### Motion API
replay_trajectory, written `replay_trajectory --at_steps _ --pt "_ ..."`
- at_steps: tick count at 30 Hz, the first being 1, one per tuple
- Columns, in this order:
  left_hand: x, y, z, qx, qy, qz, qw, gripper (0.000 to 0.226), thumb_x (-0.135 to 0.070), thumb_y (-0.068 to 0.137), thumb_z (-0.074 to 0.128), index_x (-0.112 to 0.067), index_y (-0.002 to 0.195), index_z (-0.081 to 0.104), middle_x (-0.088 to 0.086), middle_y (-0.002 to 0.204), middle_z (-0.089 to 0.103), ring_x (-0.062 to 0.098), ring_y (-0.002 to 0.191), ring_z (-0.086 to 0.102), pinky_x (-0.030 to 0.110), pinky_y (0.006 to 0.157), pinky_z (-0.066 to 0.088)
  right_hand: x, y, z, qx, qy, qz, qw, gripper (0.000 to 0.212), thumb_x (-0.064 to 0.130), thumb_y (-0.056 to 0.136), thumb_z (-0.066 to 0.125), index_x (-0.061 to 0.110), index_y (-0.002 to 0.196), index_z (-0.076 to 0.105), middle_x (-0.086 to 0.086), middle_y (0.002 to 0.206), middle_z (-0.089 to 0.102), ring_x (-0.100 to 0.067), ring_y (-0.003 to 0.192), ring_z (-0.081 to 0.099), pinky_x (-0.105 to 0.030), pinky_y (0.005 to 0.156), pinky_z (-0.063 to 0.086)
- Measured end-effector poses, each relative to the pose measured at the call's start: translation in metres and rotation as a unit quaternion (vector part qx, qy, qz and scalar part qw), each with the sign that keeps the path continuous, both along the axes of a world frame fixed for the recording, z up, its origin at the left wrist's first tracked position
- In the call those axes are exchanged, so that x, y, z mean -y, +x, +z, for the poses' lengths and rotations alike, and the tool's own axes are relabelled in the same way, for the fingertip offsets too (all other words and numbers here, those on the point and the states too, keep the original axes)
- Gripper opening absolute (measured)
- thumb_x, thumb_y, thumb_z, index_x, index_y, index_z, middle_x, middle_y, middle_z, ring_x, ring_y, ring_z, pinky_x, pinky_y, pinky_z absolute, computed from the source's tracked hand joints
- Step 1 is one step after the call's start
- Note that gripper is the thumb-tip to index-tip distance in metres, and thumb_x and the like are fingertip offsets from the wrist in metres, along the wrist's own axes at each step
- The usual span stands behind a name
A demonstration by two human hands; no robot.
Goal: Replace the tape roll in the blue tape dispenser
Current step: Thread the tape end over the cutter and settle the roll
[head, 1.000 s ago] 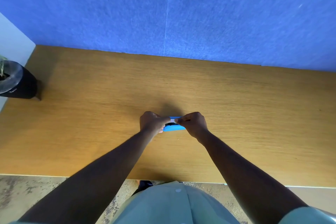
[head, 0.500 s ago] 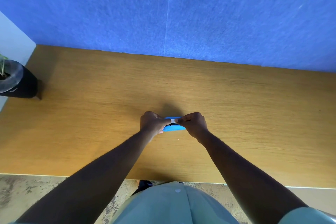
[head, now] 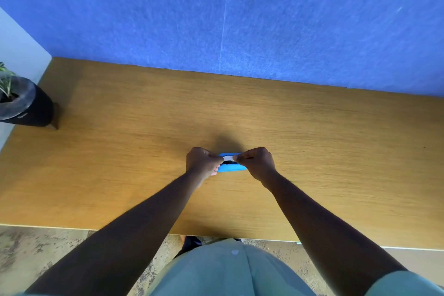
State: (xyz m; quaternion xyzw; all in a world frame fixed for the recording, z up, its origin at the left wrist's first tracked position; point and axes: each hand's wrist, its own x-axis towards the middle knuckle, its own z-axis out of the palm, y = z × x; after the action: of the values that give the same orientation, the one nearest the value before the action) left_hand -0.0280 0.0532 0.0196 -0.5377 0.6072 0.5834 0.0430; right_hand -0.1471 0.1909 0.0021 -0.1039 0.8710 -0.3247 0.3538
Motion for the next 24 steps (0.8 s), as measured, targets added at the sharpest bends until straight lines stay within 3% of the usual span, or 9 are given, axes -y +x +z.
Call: replay_trajectory --at_steps 5,13,19,24 --pt "-0.0014 -0.0016 0.0052 0.004 0.005 -0.014 1.000 0.023 -0.020 0.070 0.091 -0.003 0.077 0.077 0.012 0.076 0.079 0.022 0.075 0.079 0.039 0.069 0.068 0.0001 -0.0004 0.0011 -0.001 0.006 0.000 1.000 0.027 0.042 0.084 0.085 0.018 0.096 0.085 0.002 0.082 0.073 -0.012 0.066 0.058 -0.030 0.056 0.043" --pt "-0.0021 -0.0022 0.0047 -0.001 -0.001 0.009 1.000 0.011 -0.012 0.073 0.084 -0.003 0.076 0.078 0.013 0.073 0.078 0.025 0.073 0.080 0.042 0.070 0.068 -0.0018 0.0002 0.0016 -0.002 -0.005 0.002 1.000 0.026 0.042 0.084 0.086 0.019 0.095 0.085 -0.001 0.084 0.076 -0.015 0.069 0.061 -0.032 0.059 0.045" --pt "-0.0031 -0.0026 0.0045 0.003 0.000 -0.006 1.000 0.030 -0.026 0.066 0.094 -0.003 0.075 0.077 0.011 0.074 0.078 0.023 0.073 0.079 0.041 0.069 0.068 -0.0014 0.0002 0.0012 0.002 -0.004 0.000 1.000 0.027 0.041 0.083 0.086 0.018 0.096 0.085 0.001 0.084 0.075 -0.014 0.070 0.062 -0.032 0.059 0.046" --pt "-0.0044 -0.0054 0.0040 0.006 -0.015 0.000 1.000 0.025 -0.020 0.066 0.091 -0.003 0.072 0.075 0.013 0.075 0.078 0.025 0.073 0.079 0.044 0.069 0.068 -0.0013 -0.0010 0.0013 0.003 -0.004 0.001 1.000 0.028 0.041 0.083 0.086 0.017 0.098 0.085 0.001 0.086 0.076 -0.013 0.069 0.061 -0.030 0.057 0.045"
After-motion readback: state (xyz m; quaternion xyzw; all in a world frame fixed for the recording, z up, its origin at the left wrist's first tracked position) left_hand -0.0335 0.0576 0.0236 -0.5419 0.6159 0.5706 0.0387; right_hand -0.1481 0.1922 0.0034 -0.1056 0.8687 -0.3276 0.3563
